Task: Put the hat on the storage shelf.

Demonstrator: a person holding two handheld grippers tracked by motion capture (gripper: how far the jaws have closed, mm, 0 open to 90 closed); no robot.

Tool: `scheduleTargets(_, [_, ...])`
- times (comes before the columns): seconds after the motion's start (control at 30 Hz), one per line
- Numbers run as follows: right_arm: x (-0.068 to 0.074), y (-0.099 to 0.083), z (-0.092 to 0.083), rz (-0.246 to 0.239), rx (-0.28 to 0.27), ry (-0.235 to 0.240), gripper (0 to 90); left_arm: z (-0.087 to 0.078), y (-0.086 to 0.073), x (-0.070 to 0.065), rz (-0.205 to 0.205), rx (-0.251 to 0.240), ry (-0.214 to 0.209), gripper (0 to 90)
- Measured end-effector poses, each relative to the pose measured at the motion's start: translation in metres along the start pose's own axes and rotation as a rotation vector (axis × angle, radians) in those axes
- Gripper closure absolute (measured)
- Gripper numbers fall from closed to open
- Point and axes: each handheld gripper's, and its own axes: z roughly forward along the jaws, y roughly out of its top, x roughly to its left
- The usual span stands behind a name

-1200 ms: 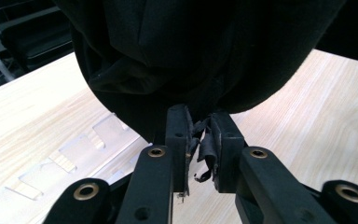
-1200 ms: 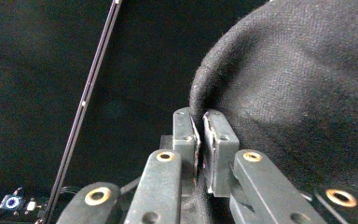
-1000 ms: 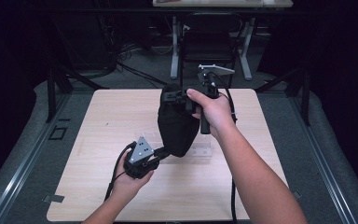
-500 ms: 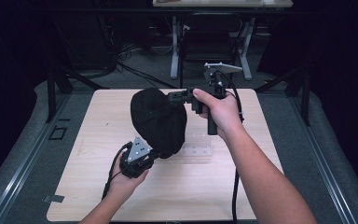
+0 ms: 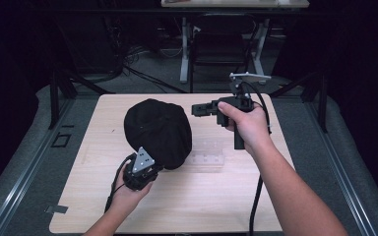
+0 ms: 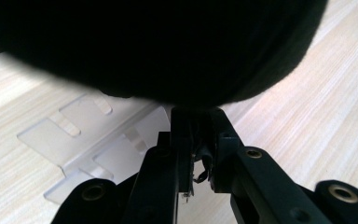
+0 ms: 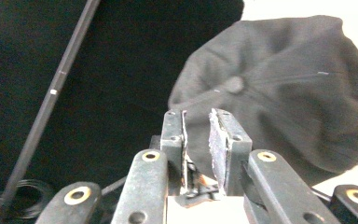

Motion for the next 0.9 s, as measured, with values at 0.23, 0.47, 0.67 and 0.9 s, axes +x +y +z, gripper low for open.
scheduleTargets(0.23, [0.002, -0.007, -0.016, -0.031, -0.022, -0.022, 75.0, -0.001, -0.01, -0.002, -0.003, -0.003, 0.0, 83.3])
scheduleTargets(0.47, [-0.004, -0.013, -0.031, -0.039, -0.036, -0.064, 74.0, -0.008, -0.01, -0.001, -0.022, 0.01, 0.002, 76.1])
scheduleTargets(0.67, [-0.008, -0.019, -0.044, -0.064, -0.046, -0.125, 72.0, -0.022, -0.014, 0.003, -0.043, 0.004, 0.014, 64.1])
scheduleTargets(0.9, [-0.012, -0.028, -0.057, -0.089, -0.046, -0.19, 67.6, -0.036, -0.032, 0.013, -0.083, 0.005, 0.019, 54.7])
